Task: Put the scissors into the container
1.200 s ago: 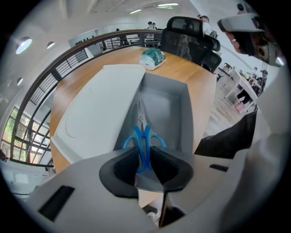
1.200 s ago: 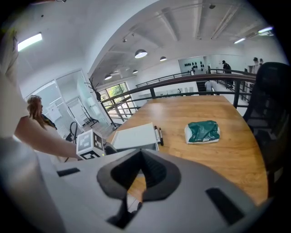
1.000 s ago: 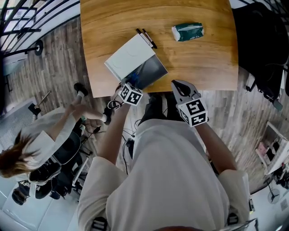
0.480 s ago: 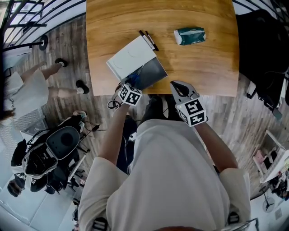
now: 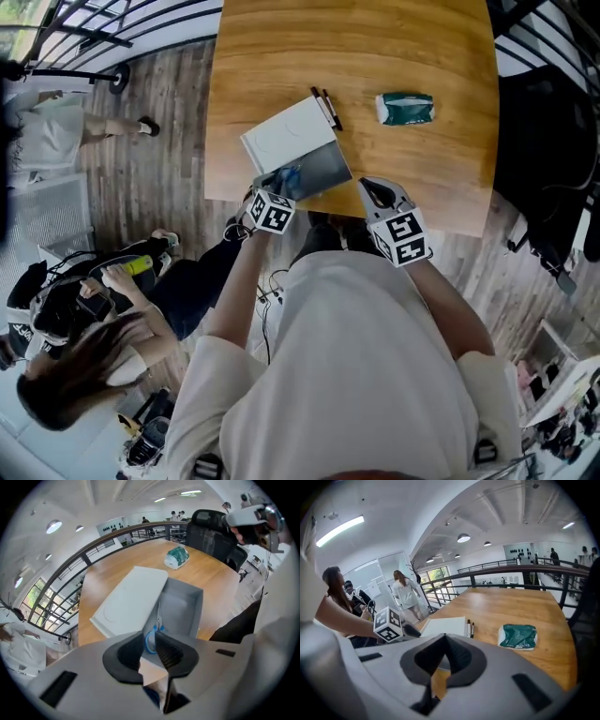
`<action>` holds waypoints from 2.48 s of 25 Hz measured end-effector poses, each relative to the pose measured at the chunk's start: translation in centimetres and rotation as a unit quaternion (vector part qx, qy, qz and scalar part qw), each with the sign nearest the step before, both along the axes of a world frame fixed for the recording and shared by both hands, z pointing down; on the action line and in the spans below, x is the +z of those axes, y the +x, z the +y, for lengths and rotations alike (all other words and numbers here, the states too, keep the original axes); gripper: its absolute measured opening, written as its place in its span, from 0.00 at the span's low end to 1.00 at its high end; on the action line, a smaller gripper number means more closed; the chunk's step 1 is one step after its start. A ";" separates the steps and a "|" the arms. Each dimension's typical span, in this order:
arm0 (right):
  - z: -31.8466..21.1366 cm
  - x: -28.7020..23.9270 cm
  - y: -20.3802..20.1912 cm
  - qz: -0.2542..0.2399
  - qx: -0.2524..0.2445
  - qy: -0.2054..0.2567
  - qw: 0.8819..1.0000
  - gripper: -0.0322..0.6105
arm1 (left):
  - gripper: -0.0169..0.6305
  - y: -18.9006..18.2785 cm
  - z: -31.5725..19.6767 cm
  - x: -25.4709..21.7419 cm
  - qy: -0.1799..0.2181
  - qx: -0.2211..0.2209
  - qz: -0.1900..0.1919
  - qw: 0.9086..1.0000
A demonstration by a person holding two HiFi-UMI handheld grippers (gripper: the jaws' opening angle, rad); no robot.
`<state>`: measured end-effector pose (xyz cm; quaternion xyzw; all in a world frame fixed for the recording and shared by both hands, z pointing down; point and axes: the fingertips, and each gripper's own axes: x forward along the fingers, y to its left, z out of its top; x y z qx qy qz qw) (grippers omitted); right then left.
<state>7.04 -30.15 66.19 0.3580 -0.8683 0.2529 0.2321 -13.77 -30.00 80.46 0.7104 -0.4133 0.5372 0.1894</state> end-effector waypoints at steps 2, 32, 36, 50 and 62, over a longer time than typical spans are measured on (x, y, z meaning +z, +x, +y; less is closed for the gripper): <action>-0.4 -0.9 -0.3 0.000 -0.013 0.010 1.000 0.05 | 0.11 -0.4 -0.2 -2.1 0.025 -0.021 0.005 0.999; 9.4 -12.0 -8.4 0.025 -0.055 0.125 0.990 0.05 | 0.02 -5.4 12.4 -24.4 0.257 -0.140 0.182 0.939; 12.2 -13.8 -8.9 0.026 -0.051 0.148 0.987 0.05 | 0.02 -5.6 15.3 -26.3 0.265 -0.138 0.208 0.931; 17.6 -17.8 -6.1 0.021 -0.027 0.193 0.981 0.05 | 0.02 -3.0 20.9 -31.4 0.302 -0.123 0.283 0.902; 16.5 -22.6 -1.9 -0.005 -0.056 0.220 0.974 0.05 | 0.02 0.3 20.8 -36.6 0.344 -0.146 0.317 0.872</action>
